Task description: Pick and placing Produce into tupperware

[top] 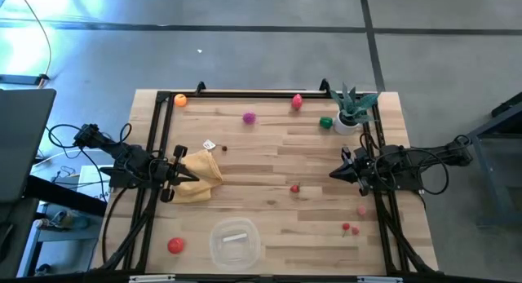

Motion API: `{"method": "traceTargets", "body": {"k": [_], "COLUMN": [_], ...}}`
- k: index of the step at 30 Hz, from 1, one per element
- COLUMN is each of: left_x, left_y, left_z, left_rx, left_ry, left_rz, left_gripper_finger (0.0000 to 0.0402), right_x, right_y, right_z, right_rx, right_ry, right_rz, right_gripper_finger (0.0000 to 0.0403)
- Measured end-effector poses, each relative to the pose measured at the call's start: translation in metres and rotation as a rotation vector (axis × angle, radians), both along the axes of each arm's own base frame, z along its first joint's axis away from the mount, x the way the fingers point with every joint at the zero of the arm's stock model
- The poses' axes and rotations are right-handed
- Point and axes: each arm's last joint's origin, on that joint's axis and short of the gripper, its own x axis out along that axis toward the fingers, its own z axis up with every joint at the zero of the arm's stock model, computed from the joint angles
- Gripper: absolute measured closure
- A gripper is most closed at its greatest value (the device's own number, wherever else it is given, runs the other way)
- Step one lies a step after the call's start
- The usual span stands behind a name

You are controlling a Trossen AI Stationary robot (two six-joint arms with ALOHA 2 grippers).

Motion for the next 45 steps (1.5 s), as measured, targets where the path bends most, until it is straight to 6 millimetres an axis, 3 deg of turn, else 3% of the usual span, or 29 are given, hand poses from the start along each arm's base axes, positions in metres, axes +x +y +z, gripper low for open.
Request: {"method": "traceTargets", "body": {"k": [14, 21, 35, 45], "left_x": [0.0, 0.0, 0.0, -0.001], "left_y": [0.0, 0.0, 0.0, 0.006], "left_z": [0.0, 0.004, 0.004, 0.023], "left_rx": [0.0, -0.127, -0.122, 0.03], "left_ry": [0.0, -0.031, -0.028, -0.233], "left_rz": [0.0, 0.005, 0.006, 0.182], "left_gripper_finger": [0.0401, 0.0401, 0.0401, 0.0401], "right_x": [0.0, 0.0, -0.004, -0.009], "right_y": [0.0, -0.006, -0.013, -0.012], "right_z": [0.0, 0.011, 0.031, 0.044], "right_rx": [0.001, 0.038, 0.105, 0.011], "right_ry": [-0.004, -0.112, -0.316, -0.461], "right_rz": [-0.007, -0.205, -0.413, -0.385], "right_gripper_finger": [0.0402, 0.0402, 0.0402, 0.0402]}}
